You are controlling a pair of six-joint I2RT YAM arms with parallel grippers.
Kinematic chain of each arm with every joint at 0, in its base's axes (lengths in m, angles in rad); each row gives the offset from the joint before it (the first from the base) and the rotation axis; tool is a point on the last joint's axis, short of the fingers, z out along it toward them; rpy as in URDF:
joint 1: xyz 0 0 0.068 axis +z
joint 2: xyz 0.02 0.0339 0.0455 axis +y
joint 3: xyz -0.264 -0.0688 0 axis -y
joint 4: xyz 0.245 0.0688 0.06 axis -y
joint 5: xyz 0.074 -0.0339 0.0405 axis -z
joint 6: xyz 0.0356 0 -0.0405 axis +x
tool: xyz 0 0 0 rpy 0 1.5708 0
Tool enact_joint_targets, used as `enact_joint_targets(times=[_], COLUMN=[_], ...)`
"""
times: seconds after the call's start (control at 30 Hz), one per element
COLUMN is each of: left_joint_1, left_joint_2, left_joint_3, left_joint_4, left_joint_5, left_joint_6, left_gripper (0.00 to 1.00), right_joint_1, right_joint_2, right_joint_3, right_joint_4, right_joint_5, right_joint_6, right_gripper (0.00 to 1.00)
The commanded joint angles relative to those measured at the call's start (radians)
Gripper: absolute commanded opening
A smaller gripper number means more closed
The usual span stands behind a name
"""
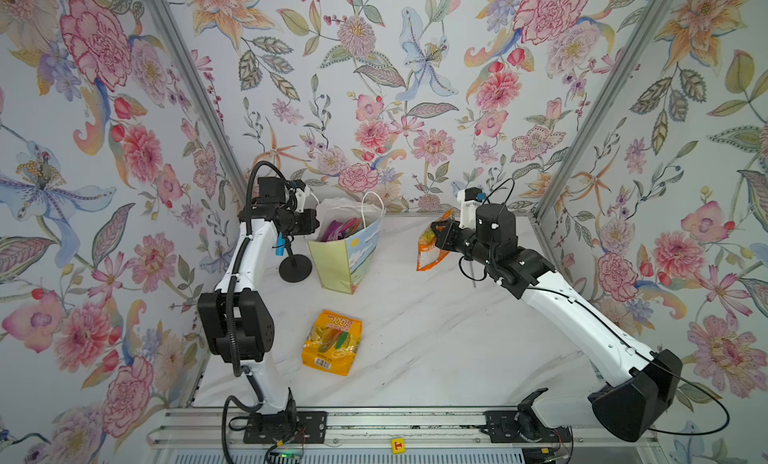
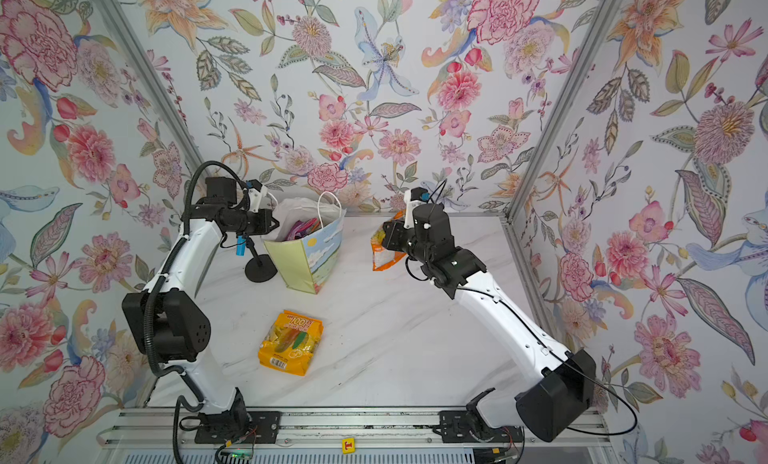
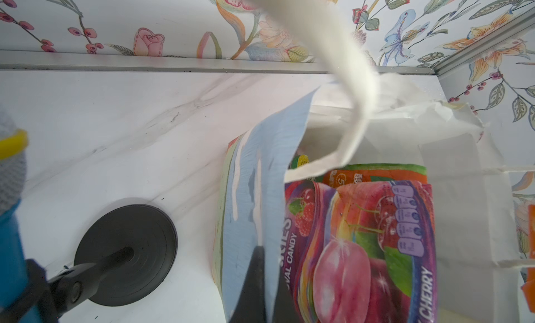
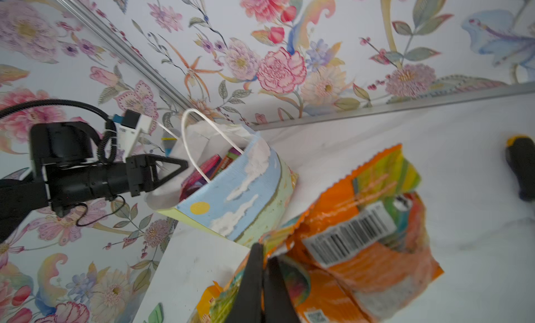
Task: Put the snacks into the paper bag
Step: 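Lift the Fruits packet with the right gripper and carry it over the bag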
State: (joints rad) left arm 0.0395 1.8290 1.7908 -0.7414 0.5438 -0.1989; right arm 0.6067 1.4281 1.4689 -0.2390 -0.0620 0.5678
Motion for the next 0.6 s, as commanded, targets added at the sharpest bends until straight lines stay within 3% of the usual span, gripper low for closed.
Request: enact_joint_targets(times=[0.0, 0.3, 0.57], left_joint_1=[0.014, 0.014, 0.014], left_joint_2=[-0.047, -0.048, -0.048], left_joint_3=[-0.006, -0.005, -0.005], left_joint_4=[0.027, 0.028, 0.027], left_joint_5=[0.016, 0.018, 0.018], left_joint_6=[-0.007, -0.008, -0.007], left_gripper=[0.03, 0.03, 0.03], right_joint_1=[0.034, 0.168, 0.224], right_joint_2=[0.071, 0.34, 0.534], right_joint_3=[0.169, 0.633, 0.911], right_joint_4=[-0.012, -0.115, -0.165], right_joint_5=[0.009, -0.066, -0.116], right_joint_6=[-0.067, -0.14, -0.143], right_gripper=[0.0, 0.0, 0.0])
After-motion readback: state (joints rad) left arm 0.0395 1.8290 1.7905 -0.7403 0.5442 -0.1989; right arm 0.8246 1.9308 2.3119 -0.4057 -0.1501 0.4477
